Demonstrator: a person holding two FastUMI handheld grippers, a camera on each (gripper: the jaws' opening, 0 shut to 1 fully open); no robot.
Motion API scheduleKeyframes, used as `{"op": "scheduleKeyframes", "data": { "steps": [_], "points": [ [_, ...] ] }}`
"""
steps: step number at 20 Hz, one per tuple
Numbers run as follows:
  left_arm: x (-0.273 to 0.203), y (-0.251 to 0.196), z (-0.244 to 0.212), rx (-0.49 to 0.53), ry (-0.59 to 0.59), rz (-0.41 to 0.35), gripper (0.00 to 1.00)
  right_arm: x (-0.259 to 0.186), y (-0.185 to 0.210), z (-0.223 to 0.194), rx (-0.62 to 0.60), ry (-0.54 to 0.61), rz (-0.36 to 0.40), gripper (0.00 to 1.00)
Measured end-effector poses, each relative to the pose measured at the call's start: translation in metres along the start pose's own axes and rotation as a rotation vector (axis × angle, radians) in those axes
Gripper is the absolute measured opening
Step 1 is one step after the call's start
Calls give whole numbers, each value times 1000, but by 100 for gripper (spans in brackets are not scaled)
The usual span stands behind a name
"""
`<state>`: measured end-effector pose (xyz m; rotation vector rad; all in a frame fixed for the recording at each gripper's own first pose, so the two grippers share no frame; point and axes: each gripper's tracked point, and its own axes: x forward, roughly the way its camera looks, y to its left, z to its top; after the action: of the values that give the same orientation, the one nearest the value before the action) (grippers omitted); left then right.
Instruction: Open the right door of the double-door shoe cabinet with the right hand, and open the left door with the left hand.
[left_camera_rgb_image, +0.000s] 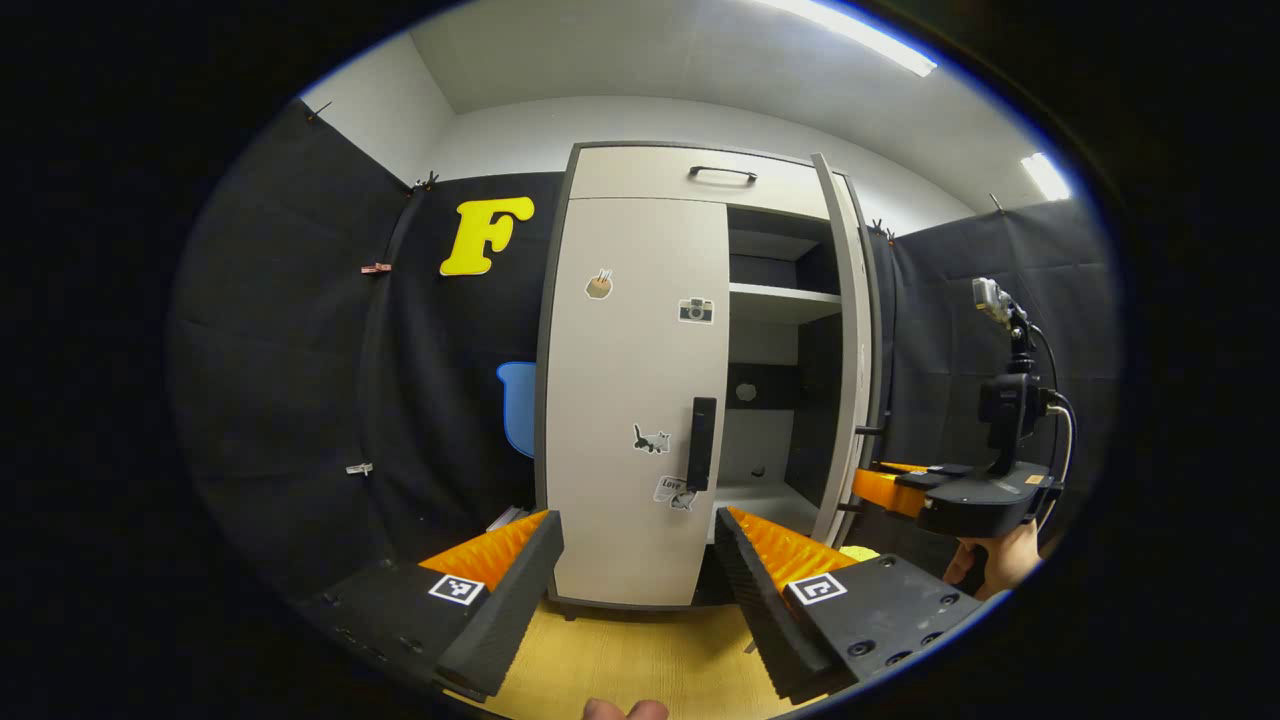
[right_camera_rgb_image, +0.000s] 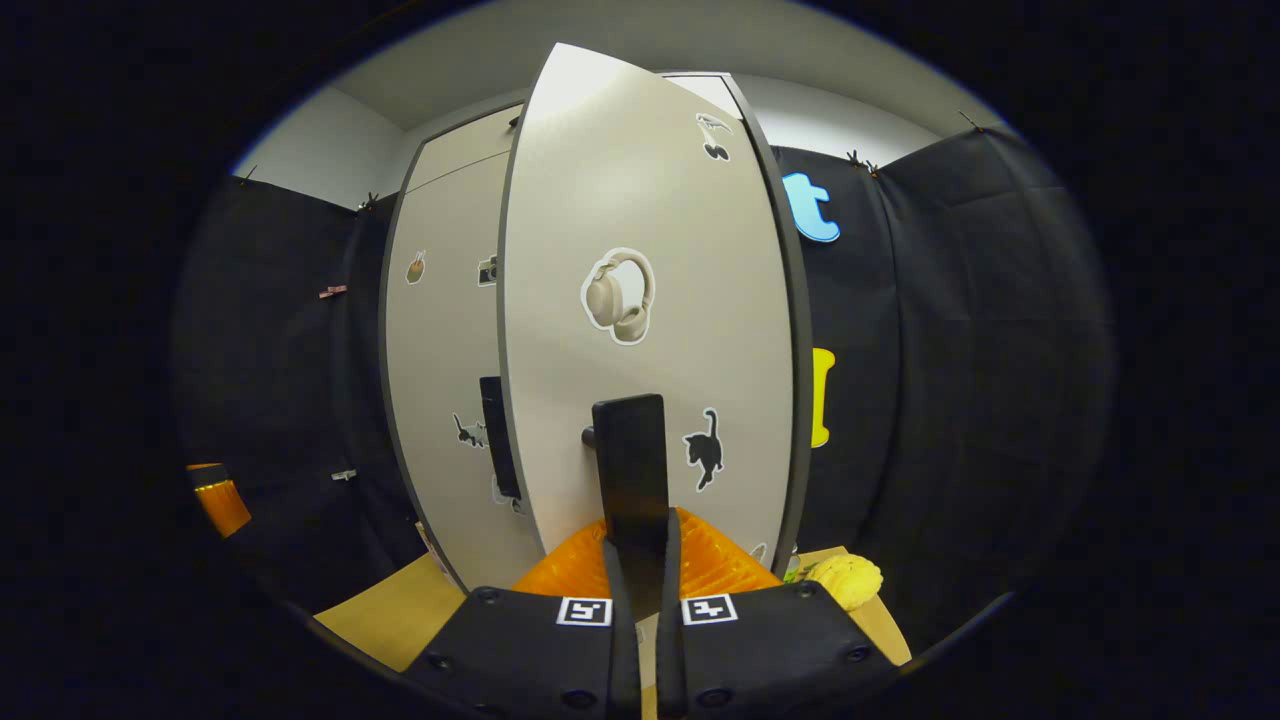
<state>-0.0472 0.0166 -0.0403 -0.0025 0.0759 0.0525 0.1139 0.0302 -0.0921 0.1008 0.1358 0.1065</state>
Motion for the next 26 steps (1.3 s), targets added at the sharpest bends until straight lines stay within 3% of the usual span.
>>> {"op": "scheduleKeyframes", "data": {
  "steps": [8, 20, 23, 26],
  "points": [
    [8, -25, 1, 15, 2, -38, 94, -10, -18, 0, -37, 10, -34, 10],
    [28, -63, 3, 13, 1, -98, 94, -13, -80, 11, -108, -37, -186, 7],
    [32, -75, 3, 28, 0, -112, 94, -18, -98, 12, -17, -30, -160, 5],
    [36, -85, 3, 35, 2, -125, 94, -17, -98, 12, -22, -21, -148, 5]
  ]
}}
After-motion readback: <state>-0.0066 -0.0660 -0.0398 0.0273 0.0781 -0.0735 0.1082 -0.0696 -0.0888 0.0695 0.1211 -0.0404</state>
